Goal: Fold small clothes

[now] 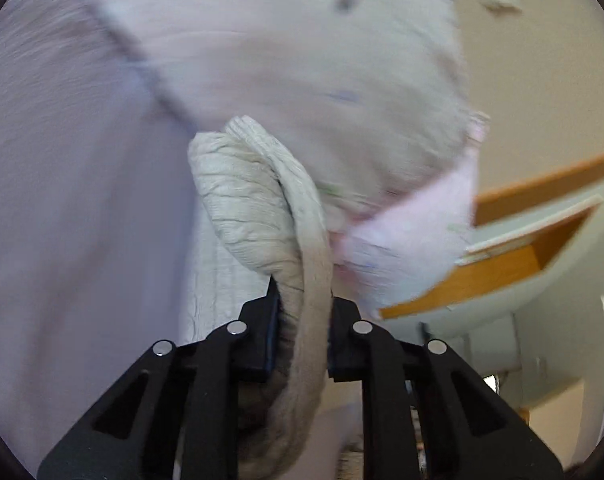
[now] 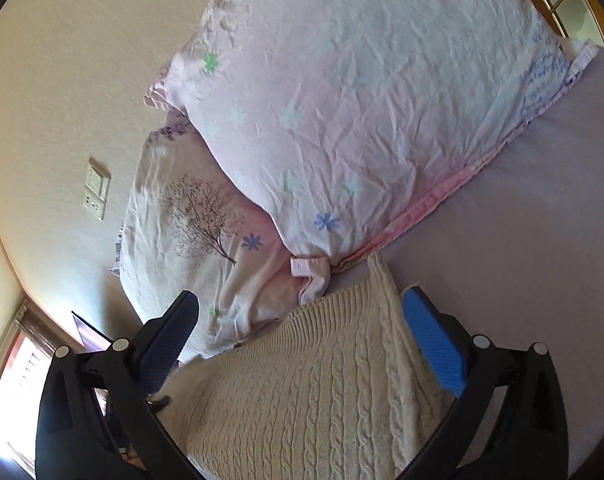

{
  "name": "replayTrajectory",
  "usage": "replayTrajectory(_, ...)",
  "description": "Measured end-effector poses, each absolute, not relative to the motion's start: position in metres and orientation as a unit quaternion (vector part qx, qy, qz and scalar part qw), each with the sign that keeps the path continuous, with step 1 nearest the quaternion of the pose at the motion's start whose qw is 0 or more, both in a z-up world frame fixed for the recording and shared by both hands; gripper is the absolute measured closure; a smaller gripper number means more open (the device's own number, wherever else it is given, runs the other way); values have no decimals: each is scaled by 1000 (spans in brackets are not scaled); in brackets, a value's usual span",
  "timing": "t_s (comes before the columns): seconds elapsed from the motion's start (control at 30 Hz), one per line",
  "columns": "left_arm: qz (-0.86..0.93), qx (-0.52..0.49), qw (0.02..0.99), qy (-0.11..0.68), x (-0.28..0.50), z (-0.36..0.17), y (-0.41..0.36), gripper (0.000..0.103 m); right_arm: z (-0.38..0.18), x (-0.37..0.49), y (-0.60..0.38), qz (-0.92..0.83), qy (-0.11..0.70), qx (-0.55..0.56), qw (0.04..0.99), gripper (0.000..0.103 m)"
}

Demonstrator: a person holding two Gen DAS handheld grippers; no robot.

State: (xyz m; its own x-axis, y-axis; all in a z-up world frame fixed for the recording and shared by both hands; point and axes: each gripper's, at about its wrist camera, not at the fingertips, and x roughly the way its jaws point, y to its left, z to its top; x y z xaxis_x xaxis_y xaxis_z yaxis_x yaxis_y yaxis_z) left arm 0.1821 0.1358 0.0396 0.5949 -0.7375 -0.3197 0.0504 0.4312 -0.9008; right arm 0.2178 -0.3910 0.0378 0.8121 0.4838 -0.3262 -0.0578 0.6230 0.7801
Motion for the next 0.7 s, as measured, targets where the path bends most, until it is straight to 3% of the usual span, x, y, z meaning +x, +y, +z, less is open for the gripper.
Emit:
replayTrajectory(0.13, -383, -448, 729, 348, 209, 78, 24, 87, 45, 210, -412, 141, 241, 405, 870, 1)
replayTrajectory(0.23, -464, -466, 652, 378, 242, 64, -76, 87, 45, 209, -423, 127, 247, 393, 877, 1)
replayTrajectory(0.27, -483, -483, 614, 397, 251, 54, -99, 84, 44, 209, -428, 126, 252, 395, 875, 1)
replayTrajectory(0.3, -487, -498, 582, 420, 258, 45, -117, 72, 42, 210, -432, 129, 259, 398, 870, 1)
replayTrajectory(0.33, -483, -501, 578, 426, 258, 42, -121, 56, 41, 211, -434, 135, 266, 401, 866, 1)
replayTrajectory(0.43, -448, -454, 662, 394, 248, 56, -84, 31, 36, 217, -437, 162, 294, 413, 846, 1)
replayTrajectory(0.5, -396, -425, 720, 379, 243, 62, -49, 20, 36, 222, -428, 203, 318, 408, 831, 1)
replayTrajectory(0.6, -313, -393, 775, 384, 236, 59, 0, 19, 45, 222, -403, 287, 330, 381, 814, 22)
replayTrajectory(0.7, -273, -389, 783, 401, 233, 45, 28, 19, 46, 224, -379, 280, 375, 325, 822, 22)
